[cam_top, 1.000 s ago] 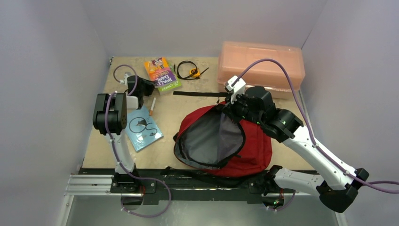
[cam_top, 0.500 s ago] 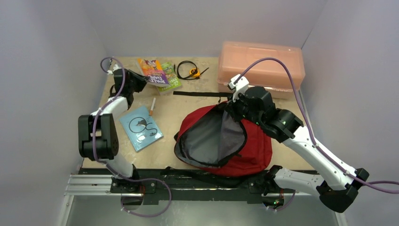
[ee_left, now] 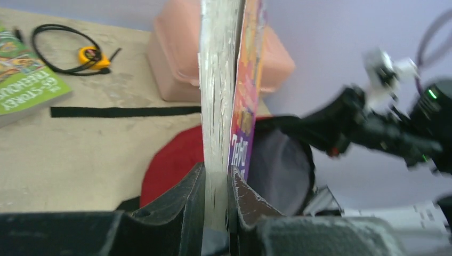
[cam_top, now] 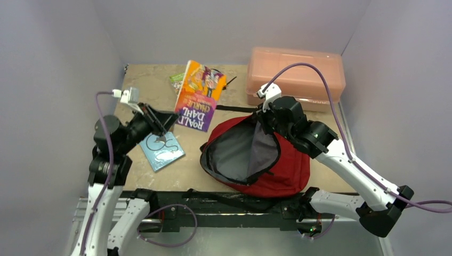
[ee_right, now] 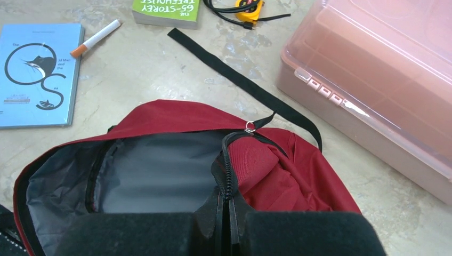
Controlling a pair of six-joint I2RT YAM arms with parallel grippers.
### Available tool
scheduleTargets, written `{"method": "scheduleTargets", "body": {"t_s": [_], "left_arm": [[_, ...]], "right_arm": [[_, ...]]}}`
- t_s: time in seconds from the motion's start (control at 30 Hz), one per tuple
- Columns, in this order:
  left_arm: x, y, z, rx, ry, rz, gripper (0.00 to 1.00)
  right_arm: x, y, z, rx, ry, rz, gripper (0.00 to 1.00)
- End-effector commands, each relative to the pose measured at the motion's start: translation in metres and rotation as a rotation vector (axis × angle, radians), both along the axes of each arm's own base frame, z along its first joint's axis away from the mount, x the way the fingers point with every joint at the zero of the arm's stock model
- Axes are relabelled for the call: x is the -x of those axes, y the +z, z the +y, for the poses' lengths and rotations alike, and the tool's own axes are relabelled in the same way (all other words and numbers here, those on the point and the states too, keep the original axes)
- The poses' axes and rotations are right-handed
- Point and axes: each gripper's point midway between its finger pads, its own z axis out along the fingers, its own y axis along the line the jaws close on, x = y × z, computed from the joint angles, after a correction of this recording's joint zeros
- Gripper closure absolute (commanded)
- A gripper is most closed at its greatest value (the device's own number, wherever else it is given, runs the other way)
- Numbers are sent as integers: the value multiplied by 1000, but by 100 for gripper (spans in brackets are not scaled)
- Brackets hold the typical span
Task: Pack the student bag
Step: Place the book in the student bag.
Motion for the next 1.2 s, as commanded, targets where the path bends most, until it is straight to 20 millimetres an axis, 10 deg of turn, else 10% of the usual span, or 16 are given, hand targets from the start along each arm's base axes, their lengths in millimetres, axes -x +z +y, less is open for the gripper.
{"method": "scheduleTargets", "body": {"t_s": [0.0, 0.27, 0.8, 1.17], "left_arm": [[63, -46, -23, -35, -222, 96, 100], [106, -89, -25, 11, -259, 249, 100], [136, -104, -57, -122, -599, 430, 100], [115, -105, -109, -225, -805, 489, 100]], "right_arm": [[-12, 43, 8, -87, -7, -110, 100], [-9, 48, 18, -168, 4, -84, 100], [13, 68, 38, -176, 236, -146, 100], [26, 56, 66, -90, 497, -168, 100]]}}
